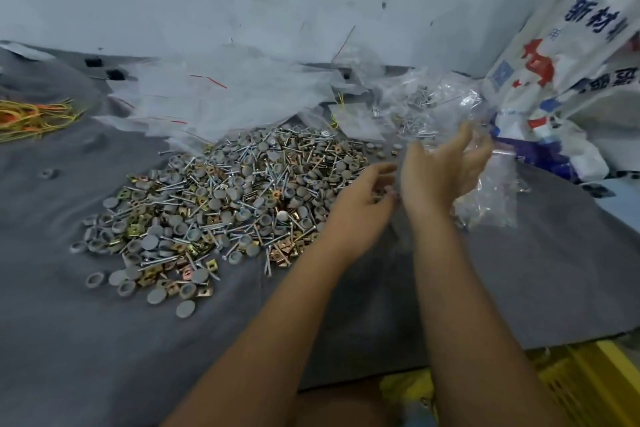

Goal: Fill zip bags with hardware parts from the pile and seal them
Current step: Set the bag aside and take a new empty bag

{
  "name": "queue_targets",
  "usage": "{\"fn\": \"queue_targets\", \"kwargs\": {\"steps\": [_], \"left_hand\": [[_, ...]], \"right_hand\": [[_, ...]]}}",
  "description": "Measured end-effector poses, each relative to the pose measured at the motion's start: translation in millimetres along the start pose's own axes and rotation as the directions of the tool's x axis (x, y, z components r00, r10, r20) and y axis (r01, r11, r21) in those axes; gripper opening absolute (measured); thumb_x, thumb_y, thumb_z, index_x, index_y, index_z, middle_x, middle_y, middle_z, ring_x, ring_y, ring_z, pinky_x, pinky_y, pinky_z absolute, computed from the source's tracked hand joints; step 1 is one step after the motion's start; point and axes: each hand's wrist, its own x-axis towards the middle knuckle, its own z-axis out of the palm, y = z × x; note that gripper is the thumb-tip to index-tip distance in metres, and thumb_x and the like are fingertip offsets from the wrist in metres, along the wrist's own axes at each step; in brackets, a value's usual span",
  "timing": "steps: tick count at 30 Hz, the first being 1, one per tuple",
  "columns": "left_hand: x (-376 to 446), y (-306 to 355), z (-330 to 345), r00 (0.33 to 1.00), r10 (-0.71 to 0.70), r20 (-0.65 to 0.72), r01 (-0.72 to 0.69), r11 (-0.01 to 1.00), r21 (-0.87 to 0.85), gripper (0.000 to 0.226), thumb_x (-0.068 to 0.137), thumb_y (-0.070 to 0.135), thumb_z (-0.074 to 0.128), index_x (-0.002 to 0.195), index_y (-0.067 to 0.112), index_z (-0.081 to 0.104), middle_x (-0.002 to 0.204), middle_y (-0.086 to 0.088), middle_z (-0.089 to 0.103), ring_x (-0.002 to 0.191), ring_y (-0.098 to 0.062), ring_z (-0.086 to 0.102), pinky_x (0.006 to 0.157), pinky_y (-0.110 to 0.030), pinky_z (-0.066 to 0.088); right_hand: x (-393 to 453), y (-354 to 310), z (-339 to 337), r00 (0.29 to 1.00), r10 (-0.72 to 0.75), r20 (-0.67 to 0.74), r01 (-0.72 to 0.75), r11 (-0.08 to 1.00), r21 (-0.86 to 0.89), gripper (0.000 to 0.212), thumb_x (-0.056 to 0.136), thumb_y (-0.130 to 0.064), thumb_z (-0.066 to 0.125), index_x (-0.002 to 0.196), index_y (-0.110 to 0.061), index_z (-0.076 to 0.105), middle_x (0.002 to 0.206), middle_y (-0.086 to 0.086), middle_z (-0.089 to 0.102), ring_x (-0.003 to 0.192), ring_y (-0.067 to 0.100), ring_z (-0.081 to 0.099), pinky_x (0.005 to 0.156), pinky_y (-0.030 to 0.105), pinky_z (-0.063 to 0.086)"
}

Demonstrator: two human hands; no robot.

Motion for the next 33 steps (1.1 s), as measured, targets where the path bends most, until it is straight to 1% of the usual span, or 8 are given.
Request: {"fn": "queue_targets", "kwargs": {"steps": [4,10,14,21,24,28,31,33], "left_hand": [[-10,-2,-49,0.985,0.043,-0.166,-0.045,0.999,-0.009,0.031,0.097,0.004,0.051,0.122,0.021,0.060,0.116,0.009,0.067,0.107,-0.001,0.061,0.092,-0.023,0.051],[-29,-18,-127,0.907,-0.001,-0.420,0.019,0.999,0.039,0.029,0.096,0.010,0.049,0.107,0.033,0.063,0.103,0.017,0.068,0.083,0.004,0.061,0.068,-0.017,0.050],[-35,-27,-150,0.896,-0.058,-0.441,0.084,0.996,0.039,0.028,0.096,0.013,0.050,0.096,0.035,0.066,0.098,0.021,0.069,0.087,0.009,0.061,0.062,-0.006,0.045],[-21,-26,-153,0.914,-0.074,-0.400,0.076,0.997,-0.010,0.028,0.096,0.013,0.050,0.090,0.033,0.069,0.093,0.023,0.070,0.075,-0.009,0.058,0.052,-0.007,0.044],[-19,-25,-152,0.906,-0.061,-0.419,0.062,0.998,-0.010,0.029,0.095,0.013,0.051,0.092,0.035,0.068,0.096,0.020,0.071,0.079,-0.002,0.063,0.061,-0.006,0.047],[-20,-22,-149,0.865,-0.008,-0.502,-0.009,1.000,-0.030,0.023,0.097,0.017,0.052,0.105,0.035,0.065,0.103,0.019,0.069,0.098,0.003,0.062,0.082,-0.021,0.048],[-25,-19,-150,0.758,0.197,-0.622,-0.121,0.979,0.162,0.033,0.095,0.028,0.052,0.127,0.025,0.056,0.128,0.017,0.058,0.120,0.002,0.050,0.100,-0.026,0.042],[-28,-19,-157,0.651,0.398,-0.646,-0.139,0.899,0.415,0.045,0.092,0.030,0.053,0.135,0.018,0.048,0.145,0.010,0.041,0.136,-0.003,0.033,0.113,-0.027,0.027]], "right_hand": [[-36,-21,38,0.980,-0.193,0.058,0.196,0.979,-0.057,0.069,0.083,-0.019,0.057,0.147,-0.024,0.031,0.161,0.008,0.001,0.147,0.027,0.005,0.119,0.046,0.005],[-33,-38,97,0.803,-0.314,0.506,0.445,0.881,-0.159,0.043,0.092,-0.032,0.050,0.134,-0.022,0.053,0.151,0.006,0.034,0.141,0.027,0.026,0.115,0.049,0.022],[-18,-47,126,0.714,-0.310,0.628,0.544,0.810,-0.218,0.034,0.095,-0.033,0.045,0.121,-0.020,0.062,0.130,0.007,0.055,0.122,0.031,0.047,0.100,0.045,0.034],[-1,-45,149,0.681,-0.212,0.701,0.591,0.725,-0.355,0.038,0.094,-0.040,0.041,0.115,-0.015,0.061,0.129,0.012,0.055,0.124,0.033,0.043,0.101,0.047,0.030],[-3,-48,144,0.747,-0.255,0.614,0.558,0.743,-0.370,0.050,0.096,-0.038,0.042,0.132,-0.004,0.048,0.149,0.011,0.038,0.136,0.030,0.032,0.108,0.048,0.025],[-30,-61,121,0.817,-0.503,0.281,0.558,0.812,-0.169,0.060,0.096,-0.028,0.045,0.151,-0.009,0.029,0.161,0.003,0.021,0.148,0.023,0.013,0.118,0.047,0.006],[-65,-73,103,0.695,-0.679,0.236,0.692,0.721,0.036,0.056,0.094,-0.026,0.050,0.147,-0.010,0.040,0.156,0.004,0.034,0.145,0.024,0.024,0.117,0.045,0.006],[-90,-74,96,0.499,-0.793,0.348,0.819,0.563,0.109,0.054,0.093,-0.025,0.053,0.144,-0.009,0.045,0.151,0.005,0.041,0.142,0.024,0.030,0.115,0.041,0.012]]}}
